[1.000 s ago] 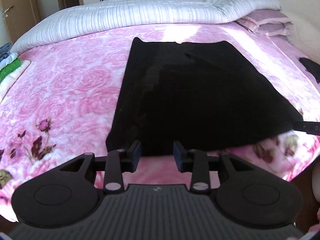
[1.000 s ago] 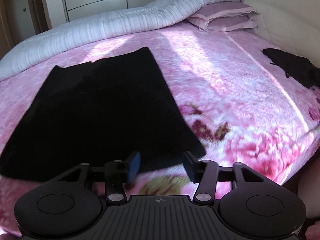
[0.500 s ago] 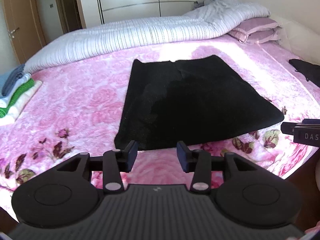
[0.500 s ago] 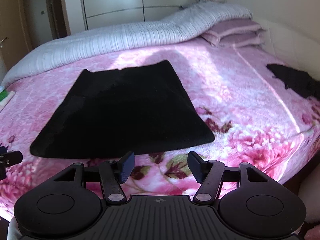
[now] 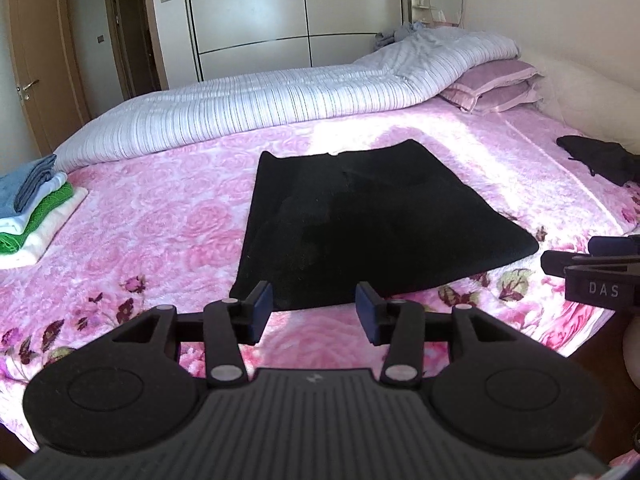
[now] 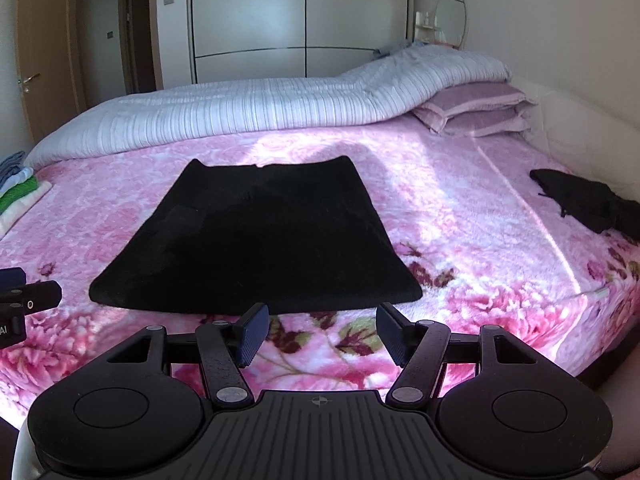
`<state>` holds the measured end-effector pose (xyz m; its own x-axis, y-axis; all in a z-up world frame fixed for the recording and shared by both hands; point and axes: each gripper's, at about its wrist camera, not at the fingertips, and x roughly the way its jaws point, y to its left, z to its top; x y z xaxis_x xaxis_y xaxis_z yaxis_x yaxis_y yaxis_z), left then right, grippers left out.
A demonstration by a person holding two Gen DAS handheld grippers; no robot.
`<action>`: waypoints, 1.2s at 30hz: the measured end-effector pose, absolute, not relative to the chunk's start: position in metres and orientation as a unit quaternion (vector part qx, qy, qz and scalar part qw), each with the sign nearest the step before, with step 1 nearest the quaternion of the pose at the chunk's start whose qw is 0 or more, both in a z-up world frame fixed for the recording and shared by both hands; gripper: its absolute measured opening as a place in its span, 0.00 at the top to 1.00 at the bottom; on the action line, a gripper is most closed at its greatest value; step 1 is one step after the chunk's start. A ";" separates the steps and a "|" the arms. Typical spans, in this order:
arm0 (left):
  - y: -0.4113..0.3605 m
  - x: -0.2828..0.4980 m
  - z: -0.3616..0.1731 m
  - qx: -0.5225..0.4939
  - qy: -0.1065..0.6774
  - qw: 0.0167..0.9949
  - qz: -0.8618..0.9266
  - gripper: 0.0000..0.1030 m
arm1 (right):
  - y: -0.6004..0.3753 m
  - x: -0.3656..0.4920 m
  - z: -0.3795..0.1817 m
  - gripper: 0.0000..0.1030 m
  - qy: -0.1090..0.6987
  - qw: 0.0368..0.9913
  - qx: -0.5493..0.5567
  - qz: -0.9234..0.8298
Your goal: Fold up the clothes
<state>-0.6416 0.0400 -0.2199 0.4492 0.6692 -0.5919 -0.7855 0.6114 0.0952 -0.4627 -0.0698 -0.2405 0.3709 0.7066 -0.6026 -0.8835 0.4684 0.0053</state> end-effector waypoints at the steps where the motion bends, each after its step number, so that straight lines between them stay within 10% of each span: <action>1: 0.041 -0.643 -0.220 -0.098 0.299 0.846 0.431 0.58 | -0.070 -0.464 -0.240 0.38 0.272 0.811 -0.163 0.491; 25: 0.107 -0.645 -0.290 -0.101 0.322 0.852 0.399 0.53 | -0.036 -0.413 -0.299 0.37 0.251 0.799 -0.213 0.503; 36: 0.124 -0.636 -0.365 0.249 0.447 0.797 0.321 0.53 | -0.036 -0.389 -0.378 0.37 0.028 0.714 -0.482 0.507</action>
